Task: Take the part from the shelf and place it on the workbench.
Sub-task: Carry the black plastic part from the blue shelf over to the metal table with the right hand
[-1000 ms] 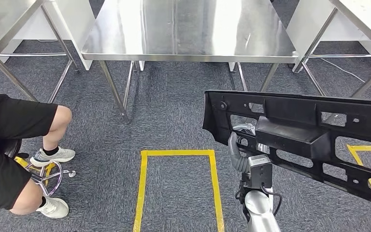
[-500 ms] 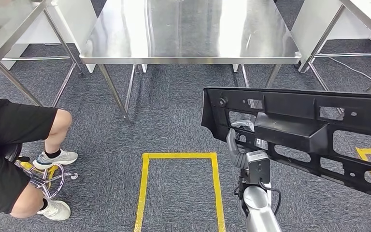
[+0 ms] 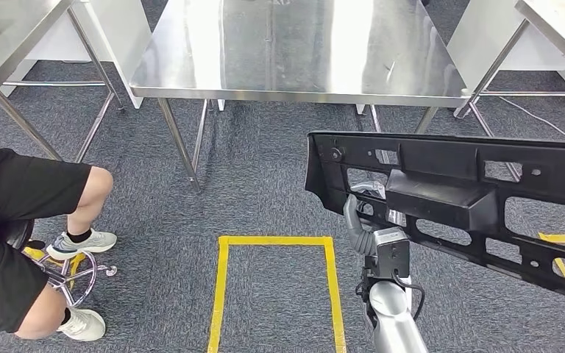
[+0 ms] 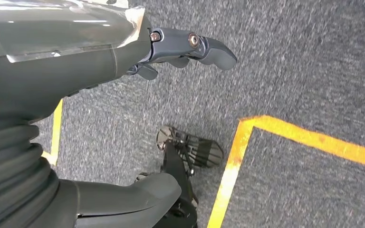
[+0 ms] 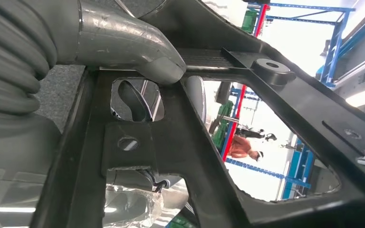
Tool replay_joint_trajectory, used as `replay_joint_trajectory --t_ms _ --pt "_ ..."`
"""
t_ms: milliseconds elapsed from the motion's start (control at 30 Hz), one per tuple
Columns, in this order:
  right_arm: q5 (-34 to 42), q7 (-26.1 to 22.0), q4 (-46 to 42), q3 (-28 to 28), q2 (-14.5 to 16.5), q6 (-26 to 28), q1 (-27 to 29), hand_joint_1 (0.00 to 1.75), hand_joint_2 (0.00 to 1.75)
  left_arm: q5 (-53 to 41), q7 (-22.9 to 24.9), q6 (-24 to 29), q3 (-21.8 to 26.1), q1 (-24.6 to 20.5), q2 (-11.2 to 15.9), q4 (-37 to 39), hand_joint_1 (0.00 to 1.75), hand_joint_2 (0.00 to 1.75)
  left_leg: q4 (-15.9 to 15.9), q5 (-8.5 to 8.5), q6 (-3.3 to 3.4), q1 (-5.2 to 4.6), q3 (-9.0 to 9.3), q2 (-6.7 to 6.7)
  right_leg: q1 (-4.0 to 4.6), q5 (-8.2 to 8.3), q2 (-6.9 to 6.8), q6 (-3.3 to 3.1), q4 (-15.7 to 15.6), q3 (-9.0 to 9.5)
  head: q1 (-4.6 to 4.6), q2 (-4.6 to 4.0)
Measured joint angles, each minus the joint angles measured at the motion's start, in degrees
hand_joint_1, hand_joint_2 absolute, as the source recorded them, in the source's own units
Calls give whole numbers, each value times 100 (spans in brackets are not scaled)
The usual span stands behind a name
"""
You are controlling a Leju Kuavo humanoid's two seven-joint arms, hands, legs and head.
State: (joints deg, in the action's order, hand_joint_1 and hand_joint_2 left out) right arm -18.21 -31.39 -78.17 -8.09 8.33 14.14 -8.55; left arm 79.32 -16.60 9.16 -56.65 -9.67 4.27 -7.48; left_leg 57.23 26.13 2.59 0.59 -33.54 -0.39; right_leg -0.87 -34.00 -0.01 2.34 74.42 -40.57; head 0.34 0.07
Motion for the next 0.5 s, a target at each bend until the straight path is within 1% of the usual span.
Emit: replay_joint_trajectory --t_ms 33,67,100,133,167,200,267,333,367,400,467,500 --pt "0 0 1 0 -5 0 -1 175 175 3 -2 -3 0 0 -3 -1 0 175 1 17 -3 -4 24 -8 -1 131 0 37 -139 13 0 0" --pt "0 0 1 0 -8 0 -5 175 175 4 -5 -5 0 -1 -7 -1 0 175 1 36 -11 -4 54 -17 -1 323 -1 74 -472 130 1 0" --pt "0 0 1 0 -11 0 -10 175 175 5 -9 -8 0 -2 -10 -2 0 175 1 56 -26 -4 85 -25 -2 532 -2 99 -902 306 2 0" --pt "0 0 1 0 -14 0 -16 175 175 6 -13 -10 0 -5 -13 -2 0 175 8 82 -50 -20 109 -32 7 689 -1 101 -1271 468 1 0" --pt "1 0 1 0 -17 0 -20 175 175 8 -17 -12 0 -8 -13 -1 0 175 12 105 -74 -33 123 -38 15 789 0 80 -1522 582 -1 0" --pt "1 -1 1 1 -22 1 -24 175 175 12 -21 -15 0 -10 -11 -1 0 175 14 124 -100 -46 129 -42 24 834 2 46 -1657 645 -3 0" --pt "3 -4 1 1 -32 5 -26 175 175 22 -28 -25 0 -14 -7 1 0 175 3 147 -149 -47 138 -44 37 829 7 -31 -1678 662 -8 0" --pt "5 -10 -3 -2 -39 11 -28 175 175 45 -36 -39 -1 -14 -5 0 0 175 83 214 -210 -22 104 -30 3 822 10 -110 -1696 694 -10 0" --pt "6 -11 -4 -5 -40 13 -31 175 175 55 -42 -44 -2 -16 -5 -1 0 175 259 311 -241 -12 21 -20 -19 815 10 -151 -1707 721 -14 -1" --pt "9 -13 -6 -9 -40 16 -31 175 175 63 -50 -46 -2 -15 -4 -1 0 175 558 454 -270 -1 -129 -11 -34 801 8 -187 -1712 747 -15 -1" --pt "17 -13 -6 -11 -40 27 -30 175 175 66 -62 -46 -2 -5 -4 -1 0 175 1355 758 -315 9 -564 -4 -28 768 5 -236 -1710 782 -17 -1" --pt "23 -12 -6 -11 -41 36 -28 175 175 67 -67 -49 -2 3 -3 0 0 175 1631 803 -329 13 -751 -3 -25 753 7 -247 -1709 798 -17 0"
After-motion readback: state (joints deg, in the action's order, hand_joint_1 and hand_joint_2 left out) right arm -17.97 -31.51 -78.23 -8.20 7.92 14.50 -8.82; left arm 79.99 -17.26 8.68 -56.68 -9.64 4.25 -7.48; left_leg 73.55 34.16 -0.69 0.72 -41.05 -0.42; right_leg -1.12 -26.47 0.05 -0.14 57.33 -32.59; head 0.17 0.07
